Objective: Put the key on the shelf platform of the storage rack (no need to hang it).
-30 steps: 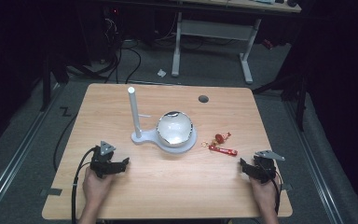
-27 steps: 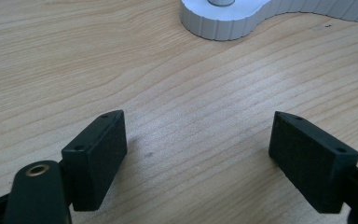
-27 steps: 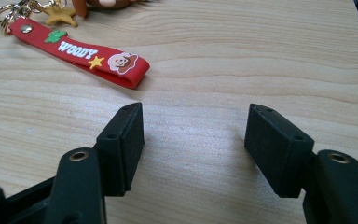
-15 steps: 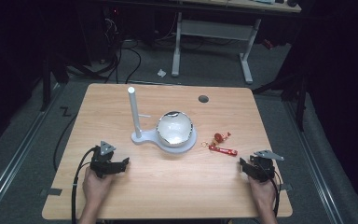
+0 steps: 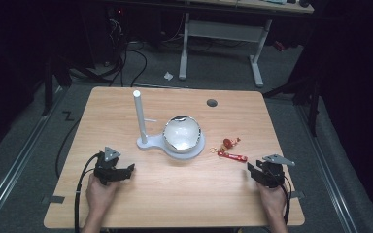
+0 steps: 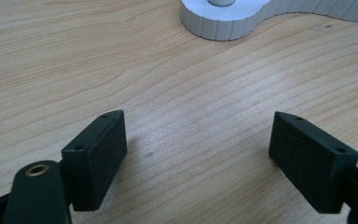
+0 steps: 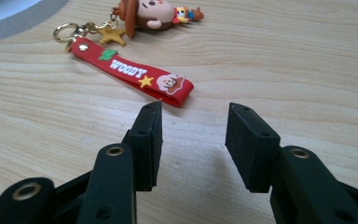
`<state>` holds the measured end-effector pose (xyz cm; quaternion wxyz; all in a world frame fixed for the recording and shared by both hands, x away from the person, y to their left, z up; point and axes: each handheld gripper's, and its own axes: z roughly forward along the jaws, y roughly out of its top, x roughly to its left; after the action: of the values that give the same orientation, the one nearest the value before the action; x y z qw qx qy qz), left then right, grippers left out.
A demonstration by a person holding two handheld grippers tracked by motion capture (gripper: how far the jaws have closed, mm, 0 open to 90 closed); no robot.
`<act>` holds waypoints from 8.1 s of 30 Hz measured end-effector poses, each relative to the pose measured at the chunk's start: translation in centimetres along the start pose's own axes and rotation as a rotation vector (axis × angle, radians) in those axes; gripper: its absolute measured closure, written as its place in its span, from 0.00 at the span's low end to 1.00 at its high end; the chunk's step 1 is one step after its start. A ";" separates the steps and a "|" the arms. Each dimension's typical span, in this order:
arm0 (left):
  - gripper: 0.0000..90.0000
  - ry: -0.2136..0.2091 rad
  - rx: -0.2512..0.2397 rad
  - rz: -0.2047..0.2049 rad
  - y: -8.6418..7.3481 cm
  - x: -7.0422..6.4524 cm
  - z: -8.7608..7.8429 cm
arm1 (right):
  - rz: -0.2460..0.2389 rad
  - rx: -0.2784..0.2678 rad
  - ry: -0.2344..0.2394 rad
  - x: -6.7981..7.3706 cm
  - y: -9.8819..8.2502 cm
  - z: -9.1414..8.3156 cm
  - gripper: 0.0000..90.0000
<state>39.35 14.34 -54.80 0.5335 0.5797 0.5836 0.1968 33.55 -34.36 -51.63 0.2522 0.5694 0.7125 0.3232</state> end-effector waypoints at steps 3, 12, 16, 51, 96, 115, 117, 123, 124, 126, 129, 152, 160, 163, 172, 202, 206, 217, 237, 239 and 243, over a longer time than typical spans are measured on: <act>0.22 0.000 0.000 -0.001 0.0 0.0 0.0 | -0.014 -0.011 0.008 0.3 0.3 -0.2 0.63; 0.22 0.000 0.001 0.000 0.0 0.0 0.0 | 0.001 -0.016 0.077 0.9 1.4 -0.1 0.65; 0.22 -0.001 0.000 -0.001 0.0 0.0 0.0 | -0.002 -0.027 0.092 1.1 2.1 0.1 0.66; 0.22 -0.001 0.000 -0.001 0.0 0.0 0.0 | -0.059 0.020 0.144 2.9 9.0 4.7 0.80; 0.22 -0.001 0.000 -0.002 0.0 0.0 0.0 | -0.022 -0.001 0.193 2.1 9.6 5.3 0.95; 0.22 -0.001 -0.001 -0.003 0.0 0.0 0.0 | -0.029 -0.077 0.255 1.9 12.1 0.6 0.96; 0.22 -0.001 -0.001 -0.003 0.0 0.0 0.0 | -0.029 -0.083 0.259 2.0 12.4 0.2 0.96; 0.22 -0.001 -0.001 -0.003 0.0 0.0 0.0 | -0.067 -0.102 0.274 2.6 13.5 -1.1 0.96; 0.22 -0.001 -0.001 -0.003 0.0 0.0 0.0 | -0.067 -0.102 0.274 2.6 13.5 -1.1 0.96; 0.22 -0.001 -0.001 -0.003 0.0 0.0 0.0 | -0.072 -0.110 0.283 2.8 13.8 -1.5 0.96; 0.22 -0.001 -0.001 -0.002 0.0 0.0 0.0 | -0.084 -0.120 0.295 3.2 14.2 -2.1 0.96; 0.22 -0.001 -0.001 -0.003 0.0 0.0 0.0 | -0.156 -0.177 0.436 6.8 17.1 -5.3 0.96; 0.22 -0.001 -0.001 -0.002 0.0 0.0 0.0 | -0.177 -0.183 0.483 8.5 18.4 -5.6 0.96; 0.22 -0.001 0.000 -0.002 0.0 0.0 0.0 | -0.178 -0.190 0.503 9.1 19.1 -5.6 0.96; 0.22 -0.002 -0.001 -0.005 0.0 0.0 0.0 | -0.187 -0.189 0.535 11.0 21.2 -5.2 0.96; 0.22 -0.002 0.000 -0.002 0.0 0.0 0.0 | -0.142 -0.122 0.571 14.6 21.3 -0.1 0.96; 0.22 -0.002 -0.001 -0.002 0.0 0.0 0.0 | -0.141 -0.114 0.570 14.8 21.0 0.3 0.96; 0.22 -0.002 -0.001 -0.002 0.0 0.0 0.0 | -0.113 -0.093 0.576 14.7 19.8 1.6 0.96; 0.22 -0.002 0.000 -0.001 0.0 0.0 0.0 | -0.071 -0.040 0.550 14.5 18.8 4.2 0.96; 0.22 -0.002 0.000 -0.001 0.0 0.0 0.0 | -0.065 -0.028 0.547 14.4 18.7 4.6 0.96; 0.22 -0.002 0.000 -0.001 0.0 0.0 0.0 | -0.066 -0.017 0.536 14.6 18.5 5.2 0.96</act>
<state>39.40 14.35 -54.80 0.5342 0.5796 0.5834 0.1960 46.07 -16.63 -41.07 0.0697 0.4377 0.7693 0.4602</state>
